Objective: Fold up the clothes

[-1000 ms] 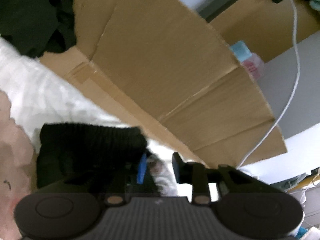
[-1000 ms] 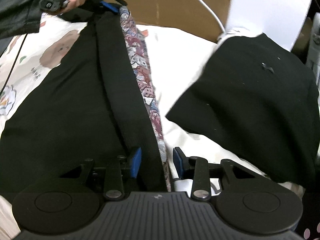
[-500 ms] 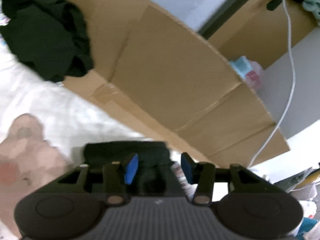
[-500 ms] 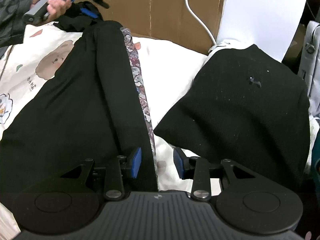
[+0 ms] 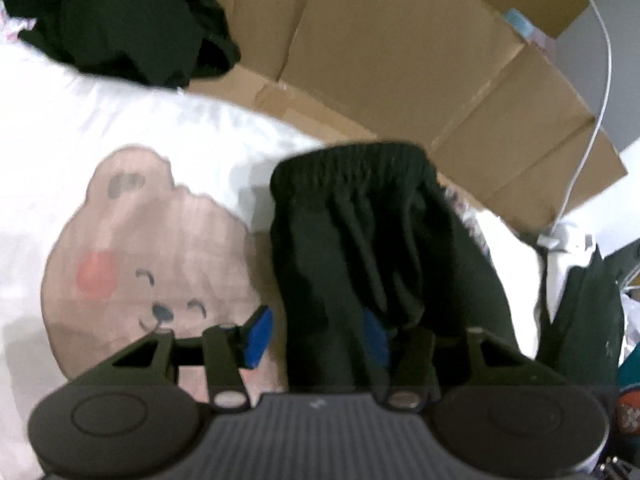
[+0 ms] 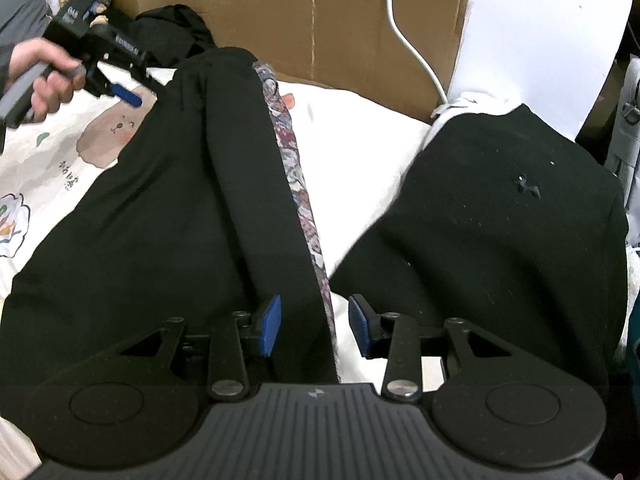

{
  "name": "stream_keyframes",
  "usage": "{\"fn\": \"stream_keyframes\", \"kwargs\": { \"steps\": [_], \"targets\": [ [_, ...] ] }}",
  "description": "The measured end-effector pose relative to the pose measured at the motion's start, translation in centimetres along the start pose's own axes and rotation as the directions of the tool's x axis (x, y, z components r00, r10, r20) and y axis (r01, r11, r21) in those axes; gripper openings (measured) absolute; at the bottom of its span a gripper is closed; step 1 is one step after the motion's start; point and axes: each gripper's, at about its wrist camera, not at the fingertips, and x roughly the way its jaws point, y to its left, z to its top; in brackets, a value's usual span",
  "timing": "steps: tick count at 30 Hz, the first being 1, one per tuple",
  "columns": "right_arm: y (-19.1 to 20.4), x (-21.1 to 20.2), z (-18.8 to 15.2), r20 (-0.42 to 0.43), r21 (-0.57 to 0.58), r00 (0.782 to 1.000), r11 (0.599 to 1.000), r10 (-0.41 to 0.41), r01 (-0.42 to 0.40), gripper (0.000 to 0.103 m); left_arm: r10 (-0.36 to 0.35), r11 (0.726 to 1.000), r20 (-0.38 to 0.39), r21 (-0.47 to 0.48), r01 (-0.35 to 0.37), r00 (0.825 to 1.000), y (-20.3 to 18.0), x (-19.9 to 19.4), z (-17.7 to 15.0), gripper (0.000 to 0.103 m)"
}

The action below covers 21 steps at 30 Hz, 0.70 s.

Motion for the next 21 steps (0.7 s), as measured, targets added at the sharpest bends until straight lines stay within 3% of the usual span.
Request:
{"fn": "stream_keyframes", "kwargs": {
  "steps": [8, 10, 11, 12, 14, 21],
  "targets": [
    [0.7, -0.2, 0.6, 0.019, 0.017, 0.998, 0.998, 0.057, -0.057, 0.042, -0.029, 0.999, -0.061, 0.018, 0.03, 0.998, 1.0, 2.2, -2.8, 0.055],
    [0.9, 0.0, 0.5, 0.013, 0.016, 0.998, 0.998, 0.067, -0.067, 0.042, -0.047, 0.999, -0.045, 0.012, 0.048, 0.998, 1.4, 2.3, -3.3, 0.048],
    [1.0, 0.1, 0.5, 0.01, 0.016, 0.997, 0.997, 0.072, -0.072, 0.042, -0.062, 0.998, -0.044, 0.007, 0.063, 0.997, 1.6, 2.3, -3.4, 0.028],
    [1.1, 0.2, 0.4, 0.007, 0.016, 0.997, 0.997, 0.077, -0.077, 0.042, -0.082, 0.997, -0.05, -0.003, 0.082, 0.995, 1.8, 2.4, -3.4, 0.015],
    [1.3, 0.3, 0.3, 0.001, 0.015, 0.996, 0.996, 0.087, -0.087, 0.042, -0.111, 0.994, -0.057, -0.017, 0.11, 0.992, 2.1, 2.4, -3.3, 0.013],
    [1.8, 0.2, 1.1, 0.028, -0.017, 0.99, 0.991, 0.136, -0.136, 0.042, -0.082, 0.994, -0.029, 0.072, 0.084, 0.996, 2.3, -0.4, -2.1, 0.01]
  ]
}}
